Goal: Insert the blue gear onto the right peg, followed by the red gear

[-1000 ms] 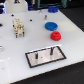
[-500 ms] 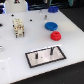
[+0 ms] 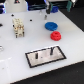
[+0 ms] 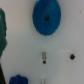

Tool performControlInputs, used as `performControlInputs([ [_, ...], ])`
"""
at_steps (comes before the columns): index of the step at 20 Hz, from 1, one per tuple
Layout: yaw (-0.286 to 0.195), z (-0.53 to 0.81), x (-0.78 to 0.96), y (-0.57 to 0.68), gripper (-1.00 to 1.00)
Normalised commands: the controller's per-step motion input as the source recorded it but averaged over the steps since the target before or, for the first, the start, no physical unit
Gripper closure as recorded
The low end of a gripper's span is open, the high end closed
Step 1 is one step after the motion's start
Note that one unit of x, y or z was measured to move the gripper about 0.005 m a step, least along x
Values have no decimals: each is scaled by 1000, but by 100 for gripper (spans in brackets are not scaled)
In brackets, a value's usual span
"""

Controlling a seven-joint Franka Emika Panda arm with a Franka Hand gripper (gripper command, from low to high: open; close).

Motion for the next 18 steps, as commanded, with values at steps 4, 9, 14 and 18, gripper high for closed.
performControlInputs([
  [4, 0, -656, -396, 68, -100],
  [9, 0, -599, -271, 12, -100],
  [14, 0, -402, -124, 15, -100],
  [18, 0, 0, -149, 6, 100],
])
